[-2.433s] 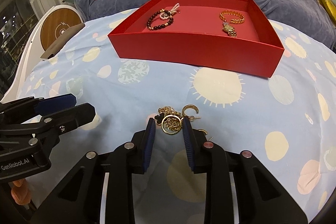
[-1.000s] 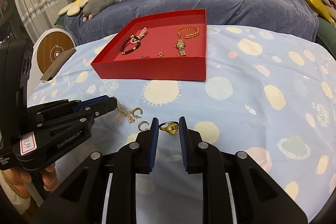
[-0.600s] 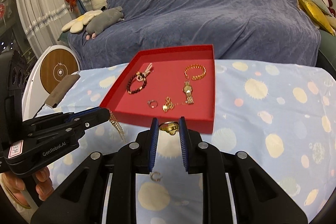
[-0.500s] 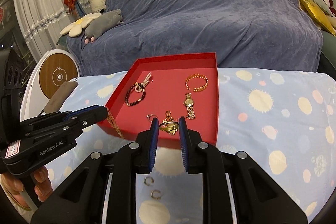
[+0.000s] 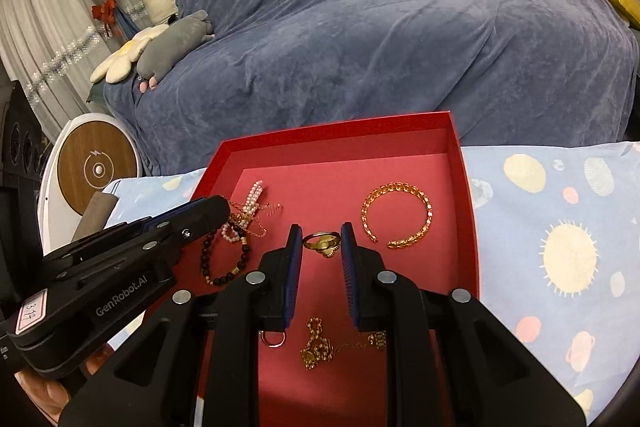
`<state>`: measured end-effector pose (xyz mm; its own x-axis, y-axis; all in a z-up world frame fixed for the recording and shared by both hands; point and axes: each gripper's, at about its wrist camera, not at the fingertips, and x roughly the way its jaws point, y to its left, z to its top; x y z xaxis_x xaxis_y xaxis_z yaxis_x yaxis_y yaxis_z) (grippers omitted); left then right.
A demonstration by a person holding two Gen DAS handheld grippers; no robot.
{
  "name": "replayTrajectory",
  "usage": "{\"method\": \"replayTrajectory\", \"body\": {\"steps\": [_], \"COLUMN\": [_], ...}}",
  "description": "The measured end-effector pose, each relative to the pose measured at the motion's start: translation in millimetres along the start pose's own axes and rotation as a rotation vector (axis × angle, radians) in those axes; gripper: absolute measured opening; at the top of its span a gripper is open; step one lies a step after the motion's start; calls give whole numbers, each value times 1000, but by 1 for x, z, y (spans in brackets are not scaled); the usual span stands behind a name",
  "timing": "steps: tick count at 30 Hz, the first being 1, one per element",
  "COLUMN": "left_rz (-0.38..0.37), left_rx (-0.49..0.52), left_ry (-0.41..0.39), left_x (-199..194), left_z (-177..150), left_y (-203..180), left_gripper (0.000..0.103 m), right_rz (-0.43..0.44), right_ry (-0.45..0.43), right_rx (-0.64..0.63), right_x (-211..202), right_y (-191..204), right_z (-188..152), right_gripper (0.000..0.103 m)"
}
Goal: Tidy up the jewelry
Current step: 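Carry both earrings over the red box and open both tools, then grasp one gold hoop earring with each tool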
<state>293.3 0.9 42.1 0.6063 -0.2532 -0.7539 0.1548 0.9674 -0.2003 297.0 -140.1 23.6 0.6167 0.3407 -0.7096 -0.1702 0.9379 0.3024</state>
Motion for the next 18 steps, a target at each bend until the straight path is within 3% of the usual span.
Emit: {"method": "replayTrajectory", "body": {"steps": [3, 9, 14, 18], "left_rz": [7, 19, 19, 11], "left_rx": [-16, -21, -3, 11], "left_ry": [29, 21, 0, -10], "left_x": [11, 5, -21, -57], "left_z": [0, -1, -11, -37], "left_y": [5, 8, 4, -4], "left_gripper": [11, 22, 22, 23], "right_rz": [-1, -1, 1, 18], "right_ry": [8, 0, -10, -5], "right_rx": [-7, 1, -15, -28], "right_x": [8, 1, -26, -62], "right_y": [1, 1, 4, 8], "right_z": [1, -3, -12, -37], "right_gripper": [20, 20, 20, 21]}}
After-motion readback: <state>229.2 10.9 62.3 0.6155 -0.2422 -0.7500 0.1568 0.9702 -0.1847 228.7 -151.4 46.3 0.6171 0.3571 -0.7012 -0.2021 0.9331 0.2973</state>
